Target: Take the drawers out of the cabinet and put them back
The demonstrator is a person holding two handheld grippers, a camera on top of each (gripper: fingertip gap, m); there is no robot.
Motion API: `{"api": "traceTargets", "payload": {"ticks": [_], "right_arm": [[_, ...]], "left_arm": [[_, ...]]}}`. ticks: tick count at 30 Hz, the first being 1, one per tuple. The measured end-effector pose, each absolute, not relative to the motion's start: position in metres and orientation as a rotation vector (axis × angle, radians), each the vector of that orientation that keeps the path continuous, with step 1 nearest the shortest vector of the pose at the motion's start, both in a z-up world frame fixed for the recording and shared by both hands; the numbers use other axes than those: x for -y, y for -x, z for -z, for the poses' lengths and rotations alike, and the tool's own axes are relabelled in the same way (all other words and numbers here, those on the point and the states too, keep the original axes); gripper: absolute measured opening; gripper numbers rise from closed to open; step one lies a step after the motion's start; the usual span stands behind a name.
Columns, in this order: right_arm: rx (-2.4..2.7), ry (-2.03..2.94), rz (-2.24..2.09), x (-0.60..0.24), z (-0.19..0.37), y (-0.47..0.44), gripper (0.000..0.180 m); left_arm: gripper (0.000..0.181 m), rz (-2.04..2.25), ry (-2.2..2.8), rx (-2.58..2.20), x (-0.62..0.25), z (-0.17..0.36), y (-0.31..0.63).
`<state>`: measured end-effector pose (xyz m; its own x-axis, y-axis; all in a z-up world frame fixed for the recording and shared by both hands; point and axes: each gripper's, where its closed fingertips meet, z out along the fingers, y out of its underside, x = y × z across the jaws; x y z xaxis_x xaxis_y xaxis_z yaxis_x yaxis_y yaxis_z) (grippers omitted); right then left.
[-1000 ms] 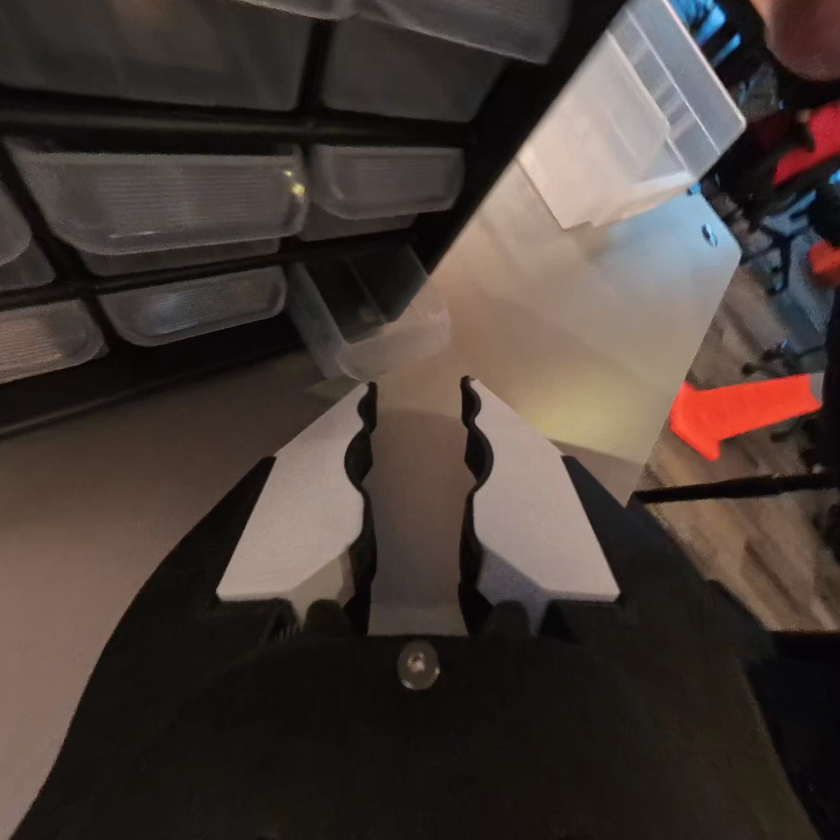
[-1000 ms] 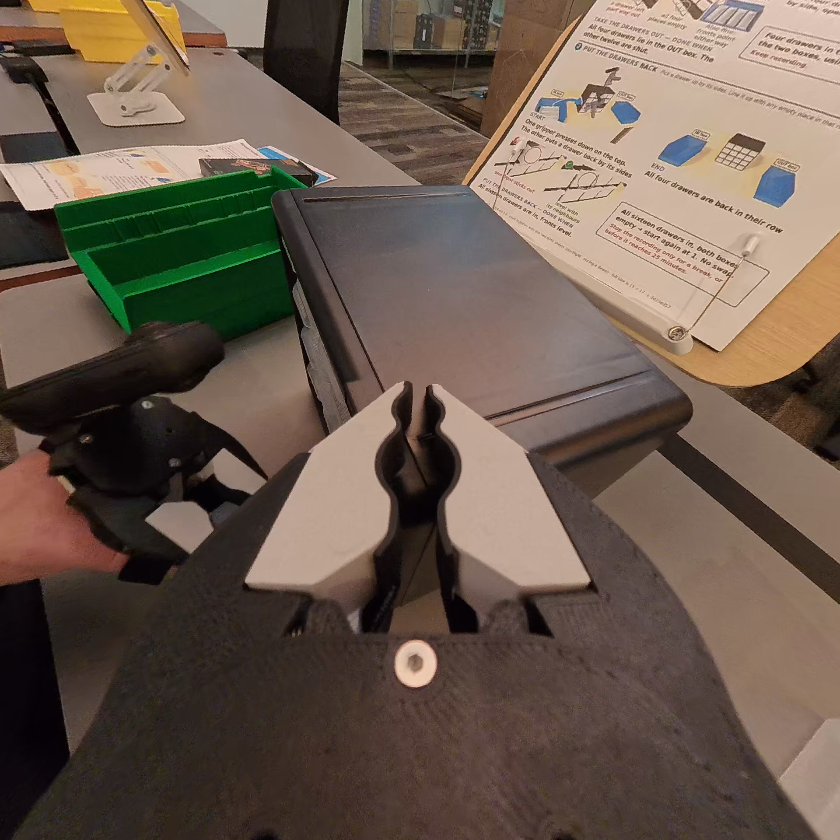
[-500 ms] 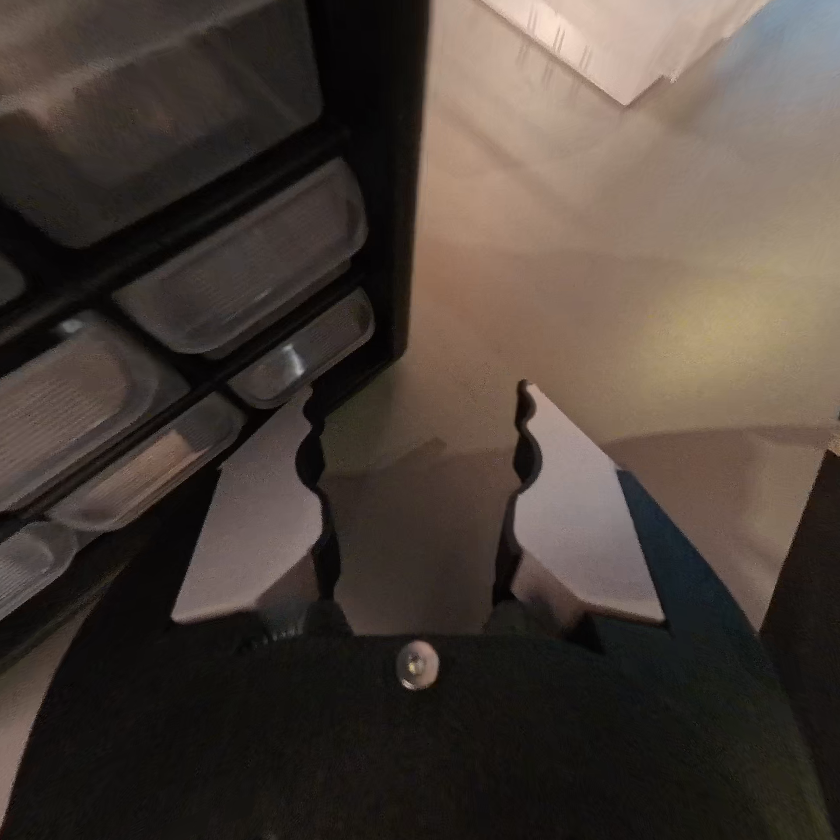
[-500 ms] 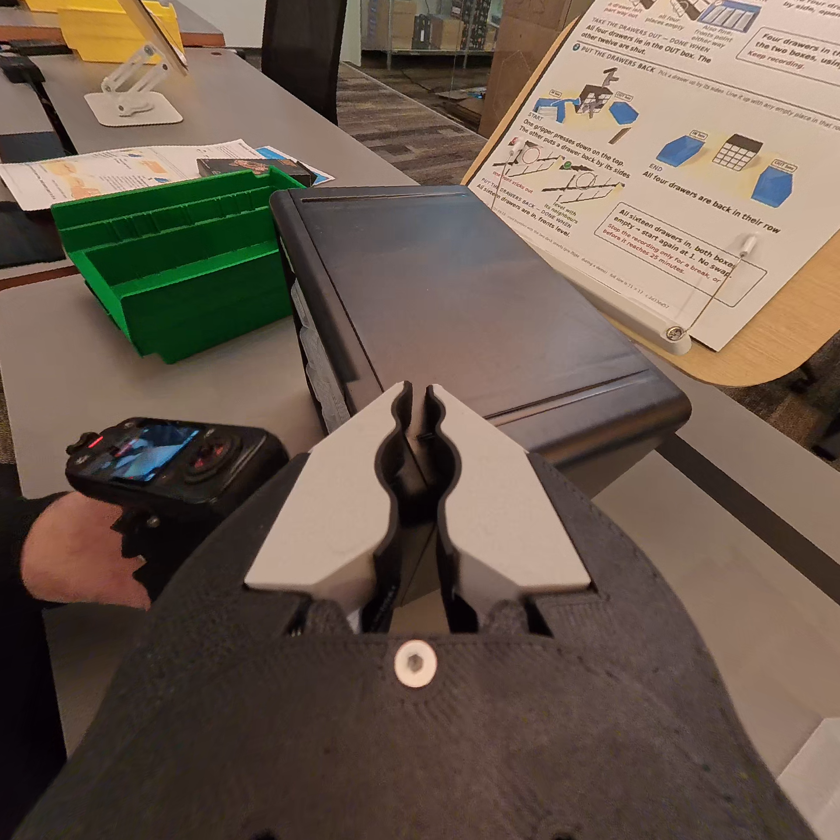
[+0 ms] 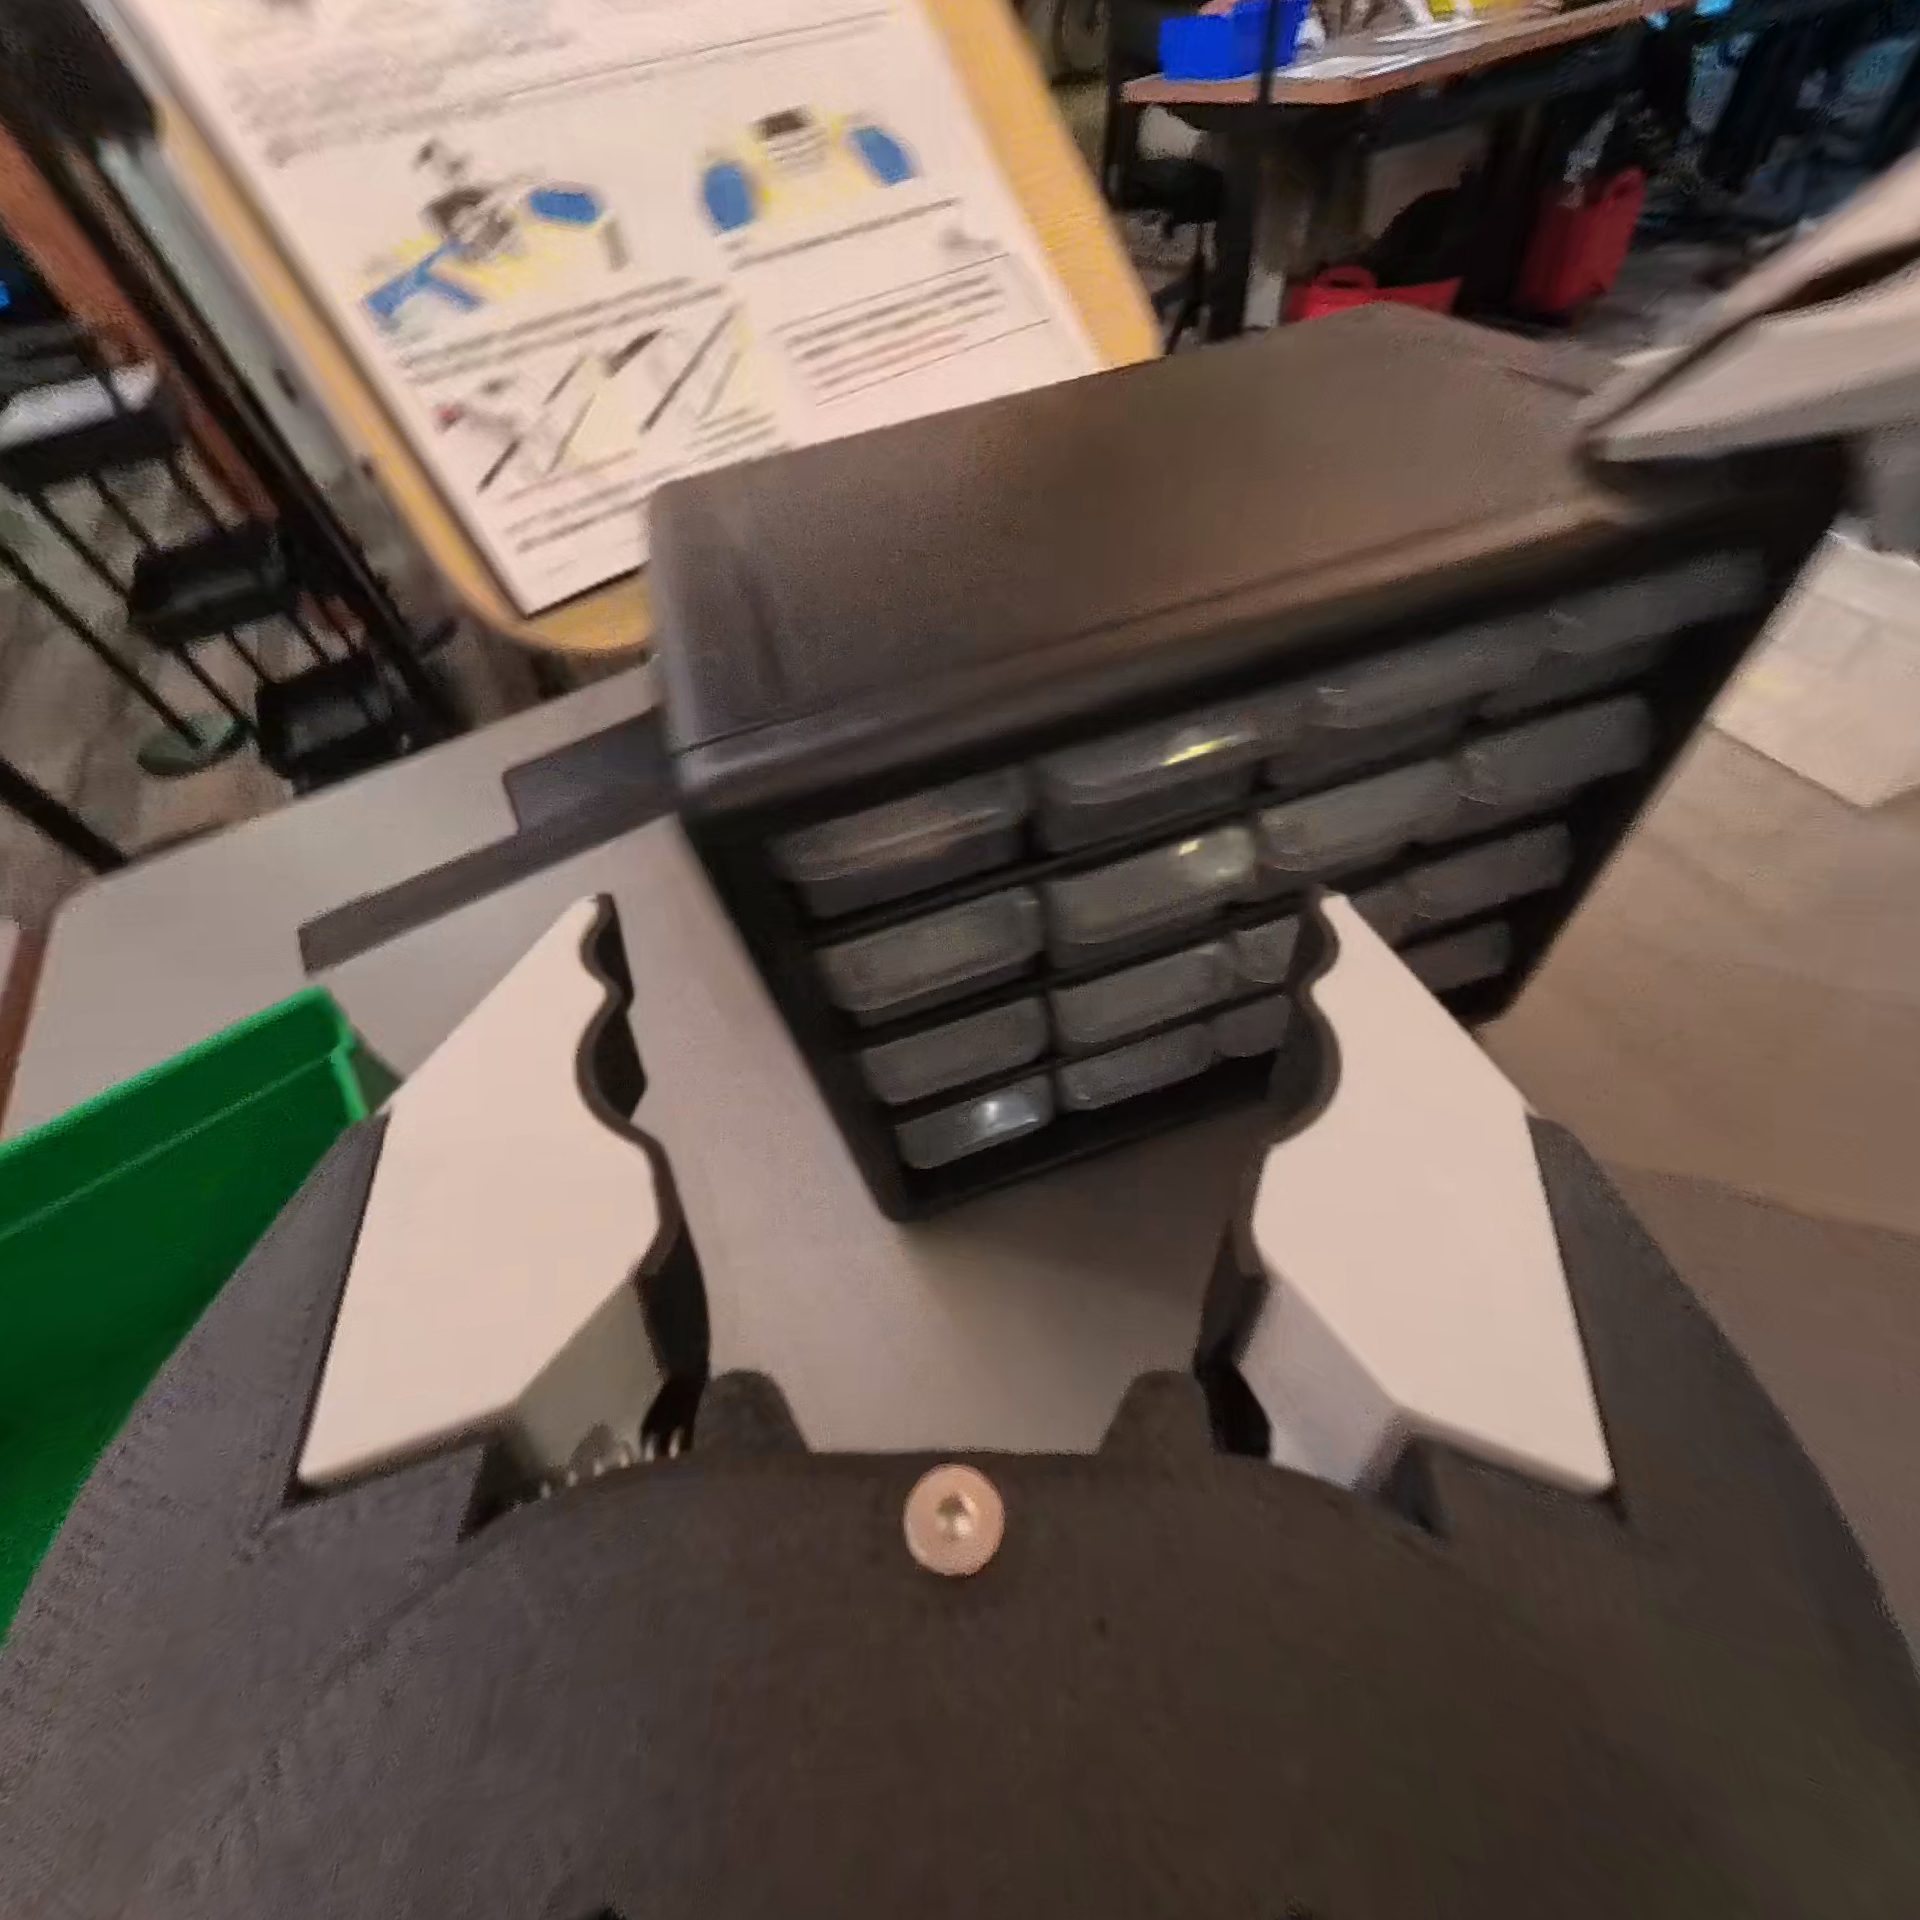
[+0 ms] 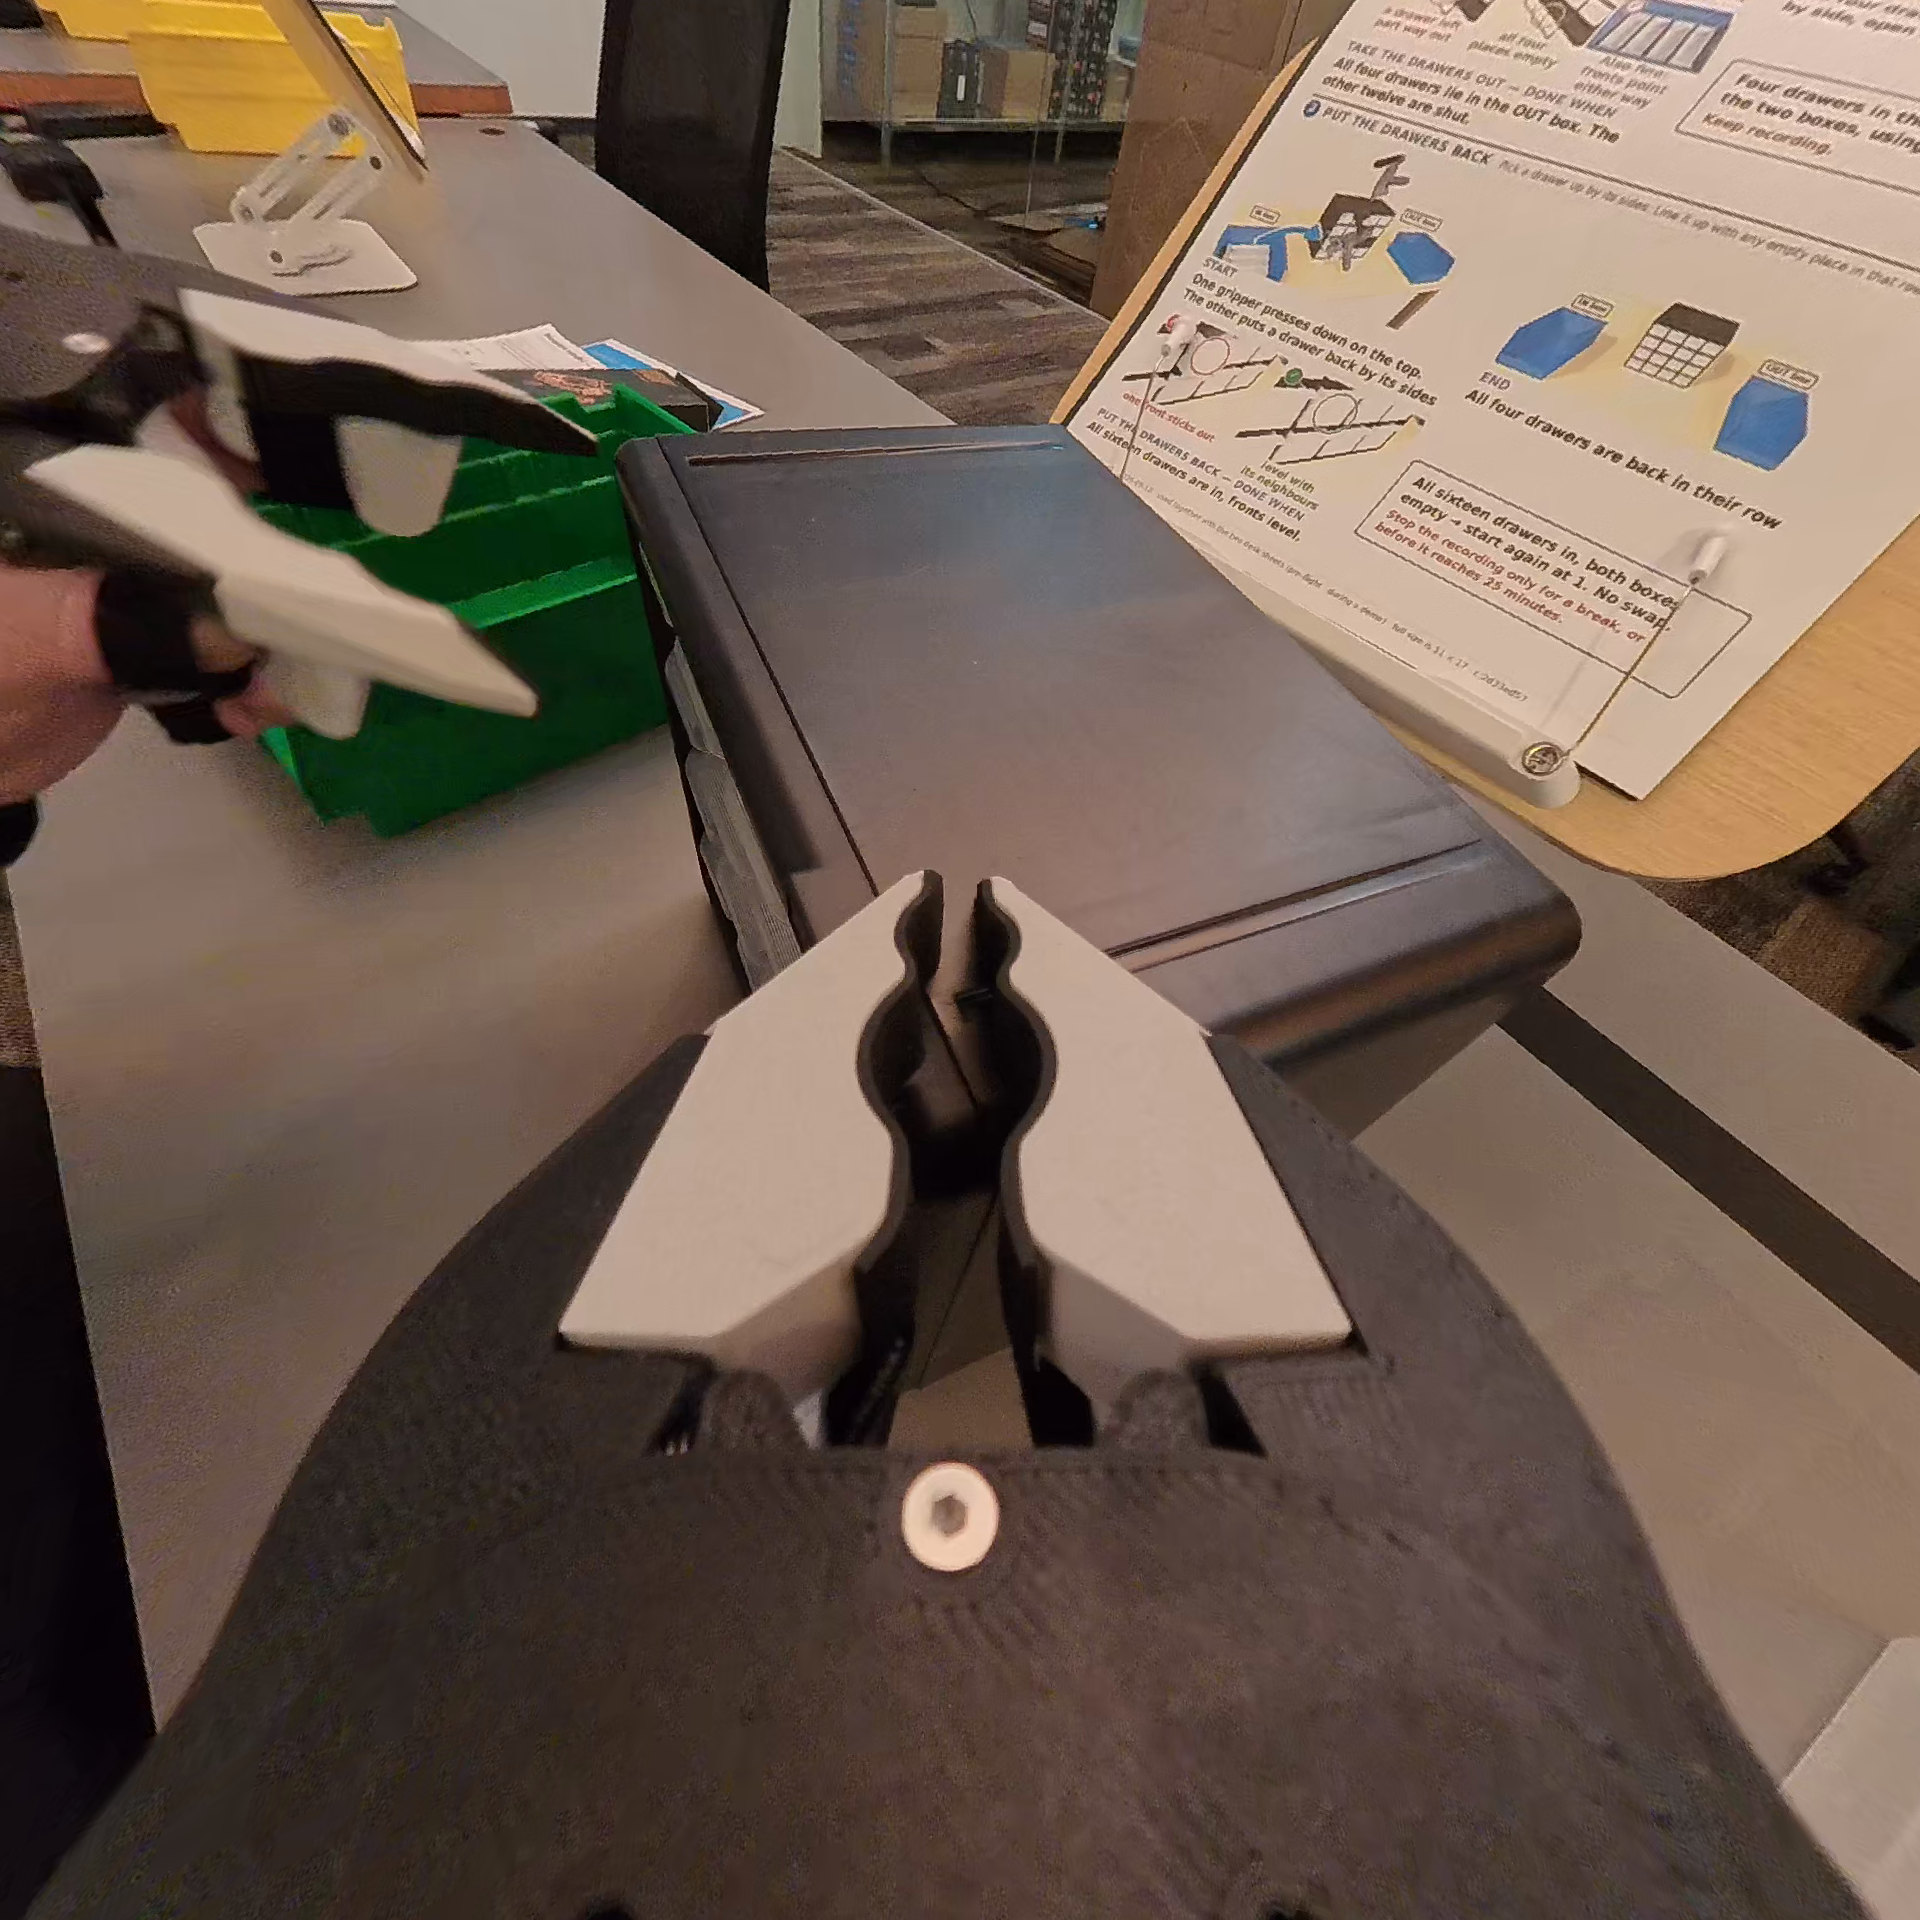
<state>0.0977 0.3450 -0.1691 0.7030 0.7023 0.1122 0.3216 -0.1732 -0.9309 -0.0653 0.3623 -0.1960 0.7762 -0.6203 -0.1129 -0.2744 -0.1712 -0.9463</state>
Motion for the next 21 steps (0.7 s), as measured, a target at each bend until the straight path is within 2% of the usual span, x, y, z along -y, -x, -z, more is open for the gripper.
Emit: {"api": "traceTargets", "payload": {"ticks": [4,8,12,16,21], "right_arm": [[0.806,1.778,-0.415,-0.345,0.169,-0.098,0.005],[0.798,1.779,-0.404,-0.345,0.169,-0.098,0.005],[0.796,1.79,-0.413,-0.345,0.169,-0.099,0.006],[0.79,1.815,-0.419,-0.346,0.169,-0.108,0.008],[0.781,1.847,-0.402,-0.347,0.169,-0.127,0.011]], "left_arm": [[0.131,0.718,1.899,-0.651,-0.393,0.22,0.07],[0.126,0.9,1.893,-0.764,-0.388,0.234,0.043],[0.151,0.84,1.936,-0.78,-0.379,0.237,0.031],[0.14,0.766,1.976,-0.803,-0.37,0.241,0.031],[0.139,0.782,1.973,-0.83,-0.351,0.241,0.019]]}}
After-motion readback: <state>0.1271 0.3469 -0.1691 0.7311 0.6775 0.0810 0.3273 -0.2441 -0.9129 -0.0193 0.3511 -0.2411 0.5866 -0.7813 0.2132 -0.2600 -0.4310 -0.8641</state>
